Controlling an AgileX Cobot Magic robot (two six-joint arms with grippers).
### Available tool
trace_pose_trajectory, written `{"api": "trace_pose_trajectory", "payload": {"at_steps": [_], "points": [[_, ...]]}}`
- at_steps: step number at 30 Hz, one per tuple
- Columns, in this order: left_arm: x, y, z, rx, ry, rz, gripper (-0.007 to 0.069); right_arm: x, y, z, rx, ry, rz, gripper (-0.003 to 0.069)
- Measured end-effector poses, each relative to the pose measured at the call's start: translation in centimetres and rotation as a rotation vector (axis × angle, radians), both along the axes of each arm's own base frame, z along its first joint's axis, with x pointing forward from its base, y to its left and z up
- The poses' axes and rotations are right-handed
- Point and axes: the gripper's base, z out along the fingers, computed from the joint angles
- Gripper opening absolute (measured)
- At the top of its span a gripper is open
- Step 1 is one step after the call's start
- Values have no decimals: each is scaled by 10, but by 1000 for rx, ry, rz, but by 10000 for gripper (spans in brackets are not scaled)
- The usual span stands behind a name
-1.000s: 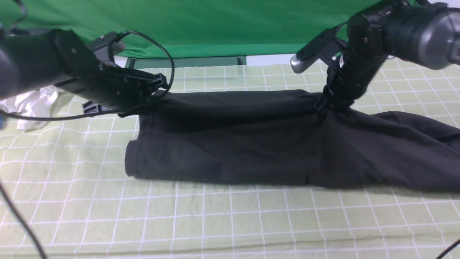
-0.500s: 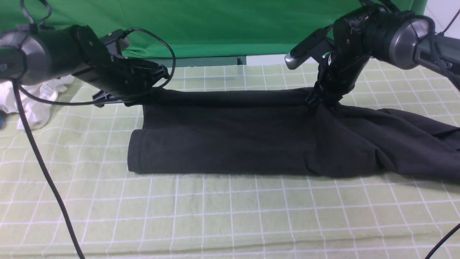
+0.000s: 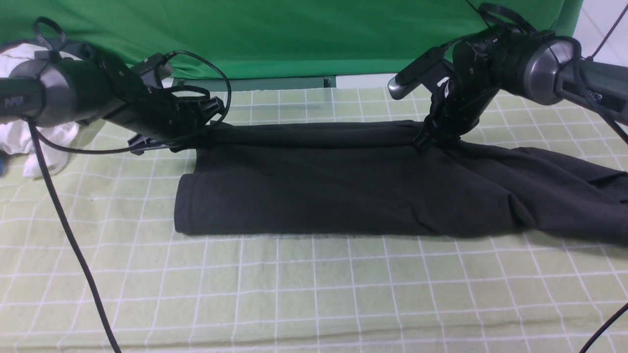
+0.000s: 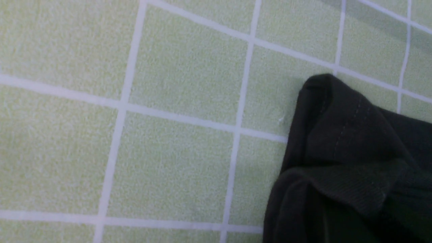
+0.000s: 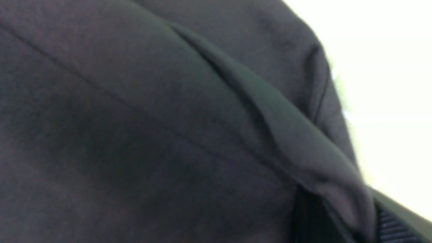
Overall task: Fold a long-sleeved shirt over a green coffee tablecloth.
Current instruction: 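Fold the black garment in half by bringing its near edge over to the far edge, then pull the folded dark garment lengthwise by its ends to straighten it flat on the table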
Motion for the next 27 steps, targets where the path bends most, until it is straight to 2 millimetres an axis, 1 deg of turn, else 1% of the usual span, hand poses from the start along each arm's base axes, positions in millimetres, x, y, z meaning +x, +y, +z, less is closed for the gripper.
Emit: {"api": "trace_pose_trajectory", "payload": {"at_steps": [1,2,3,4,7,9,10,11,13,14,15,16,17,18,19,21,22,23,24,25,27], "points": [[0,0,0,2,-2,-1,26,0,0,0,0,-1,0,169],[1,0,0,4,-8,1,30,1,0,0,3,-10,0,196],[1,0,1,-2,-13,8,49,2,0,1,9,-19,-12,243],[1,0,1,-6,-14,11,55,2,0,1,10,-22,-19,265],[4,0,7,-13,-27,12,124,3,-1,2,7,-32,-34,323],[6,1,19,-14,-57,13,188,4,-1,9,7,-46,-38,358],[7,1,30,-14,-87,13,236,5,-1,15,12,-60,-43,370],[8,1,33,-14,-97,13,244,6,-1,16,12,-63,-43,372],[13,1,66,-10,-182,7,338,9,0,38,32,-108,-53,381],[15,1,90,-12,-237,-2,392,11,-1,54,43,-136,-58,382],[14,1,105,-13,-264,-15,420,10,-1,63,44,-142,-62,382],[14,0,119,-15,-282,-31,442,10,-2,77,49,-158,-67,376],[14,0,120,-15,-283,-35,445,10,-2,78,49,-156,-68,374],[13,0,129,-16,-295,-45,454,10,-2,83,48,-159,-70,370],[11,-2,141,-24,-294,-71,466,7,-4,99,39,-148,-82,337],[7,-5,149,-34,-269,-105,468,2,-7,108,19,-106,-97,271],[7,-5,150,-35,-266,-108,465,1,-8,110,9,-88,-102,242],[5,-6,150,-43,-238,-129,452,-4,-12,114,-16,-38,-115,162],[4,-7,149,-46,-225,-136,441,-6,-14,115,-29,-7,-124,102],[3,-7,147,-47,-210,-144,421,-8,-17,118,-36,10,-132,59],[2,-8,146,-47,-194,-153,387,-10,-23,126,-35,12,-147,20]]}}
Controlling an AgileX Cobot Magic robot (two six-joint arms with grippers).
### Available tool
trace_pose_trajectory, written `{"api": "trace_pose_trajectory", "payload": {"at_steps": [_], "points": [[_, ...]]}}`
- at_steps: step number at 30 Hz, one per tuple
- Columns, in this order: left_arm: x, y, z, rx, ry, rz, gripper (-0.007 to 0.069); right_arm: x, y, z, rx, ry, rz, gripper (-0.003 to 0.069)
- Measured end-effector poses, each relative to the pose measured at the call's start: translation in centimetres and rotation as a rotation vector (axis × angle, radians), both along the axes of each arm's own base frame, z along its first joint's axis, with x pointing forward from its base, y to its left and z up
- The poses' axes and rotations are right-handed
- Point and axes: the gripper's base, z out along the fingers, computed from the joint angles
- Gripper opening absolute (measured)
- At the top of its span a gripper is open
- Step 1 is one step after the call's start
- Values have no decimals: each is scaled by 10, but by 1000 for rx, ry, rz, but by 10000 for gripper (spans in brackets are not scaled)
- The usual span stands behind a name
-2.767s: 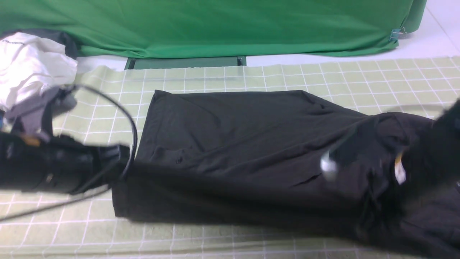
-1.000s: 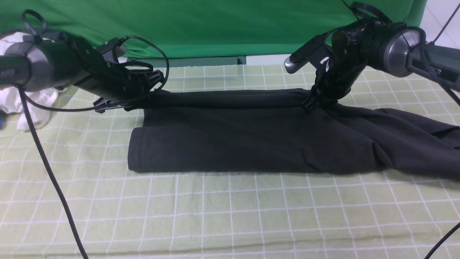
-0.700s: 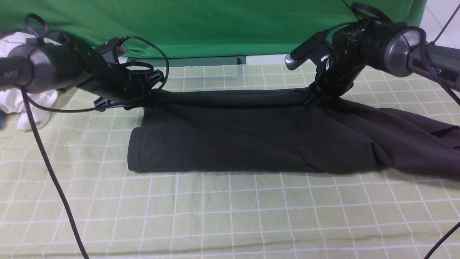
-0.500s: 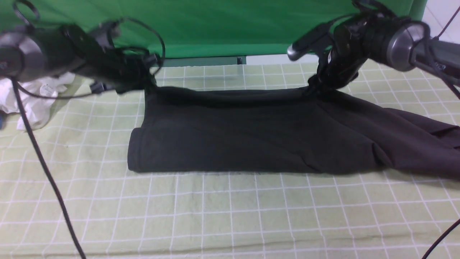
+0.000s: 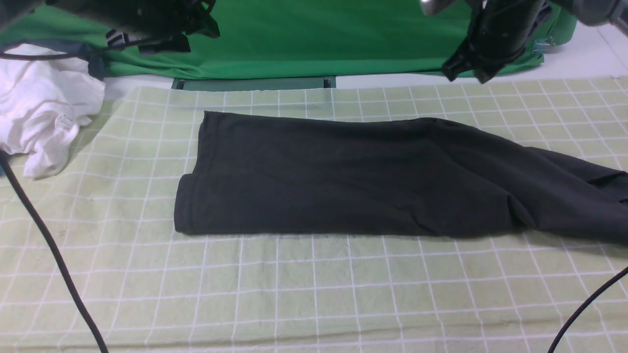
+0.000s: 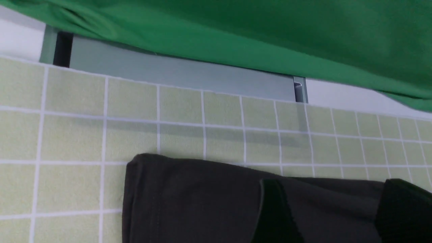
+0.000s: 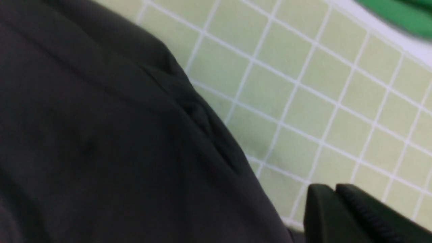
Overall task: Fold a long-sleeved shirt over a green coffee tablecloth.
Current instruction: 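Pull the folded dark garment lengthwise by its ends to straighten it flat on the table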
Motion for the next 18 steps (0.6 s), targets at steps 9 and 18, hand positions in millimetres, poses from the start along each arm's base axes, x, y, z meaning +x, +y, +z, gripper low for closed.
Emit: {"api": "trace_pose_trajectory", "payload": {"at_steps": [9,18], "points": [[-5,0,-5,43,63,-43,207,-63,-56,81,84,-91,-164,-4],[-8,1,-7,77,91,-72,145,-110,-156,37,217,138,-471,18]]}}
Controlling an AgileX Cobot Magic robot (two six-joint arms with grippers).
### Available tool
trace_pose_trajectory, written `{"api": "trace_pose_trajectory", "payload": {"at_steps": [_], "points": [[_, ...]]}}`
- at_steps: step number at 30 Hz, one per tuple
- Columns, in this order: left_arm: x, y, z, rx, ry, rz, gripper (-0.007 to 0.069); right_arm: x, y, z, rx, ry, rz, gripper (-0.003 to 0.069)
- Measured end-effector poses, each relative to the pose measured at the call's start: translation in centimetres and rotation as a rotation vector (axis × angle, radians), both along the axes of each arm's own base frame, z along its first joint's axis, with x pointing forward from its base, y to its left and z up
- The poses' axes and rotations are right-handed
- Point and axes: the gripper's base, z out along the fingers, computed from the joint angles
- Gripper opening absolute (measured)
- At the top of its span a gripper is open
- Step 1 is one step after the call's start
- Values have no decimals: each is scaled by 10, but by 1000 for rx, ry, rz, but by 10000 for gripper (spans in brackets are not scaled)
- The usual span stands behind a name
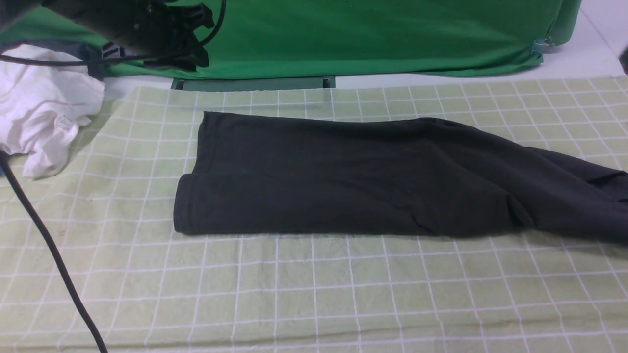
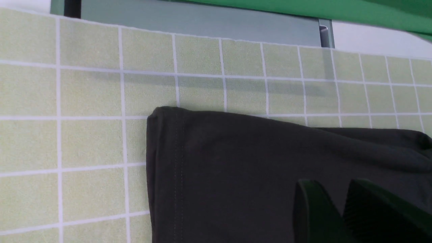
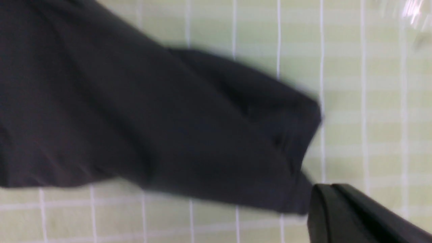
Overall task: Fold a long-sleeved shirt over a green coffee tablecloth.
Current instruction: 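Pull the folded dark garment lengthwise by its ends to straighten it flat on the table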
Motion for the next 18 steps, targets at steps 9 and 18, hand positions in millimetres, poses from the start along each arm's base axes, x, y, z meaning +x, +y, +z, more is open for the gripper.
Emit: {"api": "trace_pose_trajectory", "payload": {"at_steps": [9,18], "points": [[-2,1,-1,29,17,-26,144,-8,-40,-85,78,13,-158,293],[-2,1,-2,45,17,-34,150,5,-42,-147,83,198,-87,337]]}}
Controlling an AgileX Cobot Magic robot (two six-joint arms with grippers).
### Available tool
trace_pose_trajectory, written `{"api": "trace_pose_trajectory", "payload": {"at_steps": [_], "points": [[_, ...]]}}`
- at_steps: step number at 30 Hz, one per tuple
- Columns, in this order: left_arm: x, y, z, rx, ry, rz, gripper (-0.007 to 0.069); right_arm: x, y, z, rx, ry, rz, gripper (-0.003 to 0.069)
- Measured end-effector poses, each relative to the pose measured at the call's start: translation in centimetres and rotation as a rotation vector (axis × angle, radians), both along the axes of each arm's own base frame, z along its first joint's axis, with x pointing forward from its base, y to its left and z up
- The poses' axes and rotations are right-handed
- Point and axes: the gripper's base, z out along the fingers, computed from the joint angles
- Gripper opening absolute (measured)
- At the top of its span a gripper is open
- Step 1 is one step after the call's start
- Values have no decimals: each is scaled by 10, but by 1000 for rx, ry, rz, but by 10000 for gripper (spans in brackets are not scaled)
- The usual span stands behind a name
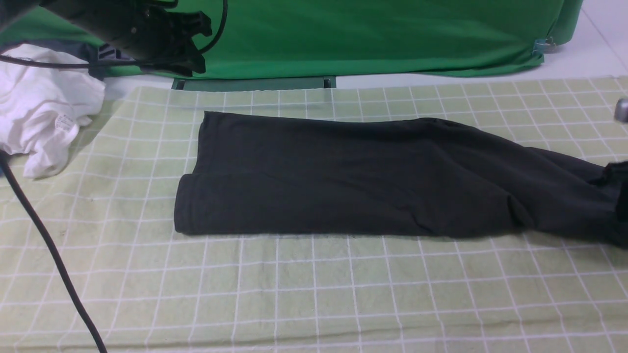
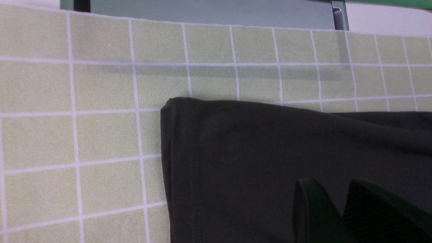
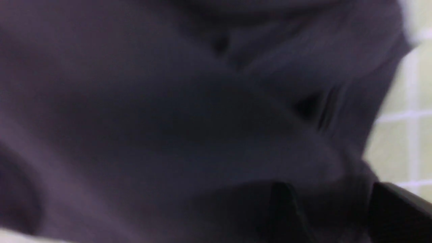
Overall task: Fold a long-sleeved shirt over a green coffee tablecloth.
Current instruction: 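Pull the folded dark garment lengthwise by its ends to straighten it flat on the table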
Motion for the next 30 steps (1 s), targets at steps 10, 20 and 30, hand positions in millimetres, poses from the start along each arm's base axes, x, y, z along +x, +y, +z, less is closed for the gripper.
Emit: {"api": "trace_pose_trajectory", "payload": {"at_steps": [10,20,30], "points": [[-1,0,0,1,6,-5,159,1,0,-20,11,72,46,433],[-1,0,-1,21,-2,-32,166,10,-10,-6,-85,74,102,434],[-1,0,0,21,-4,-33,173,13,-7,-20,-56,110,118,382]]}}
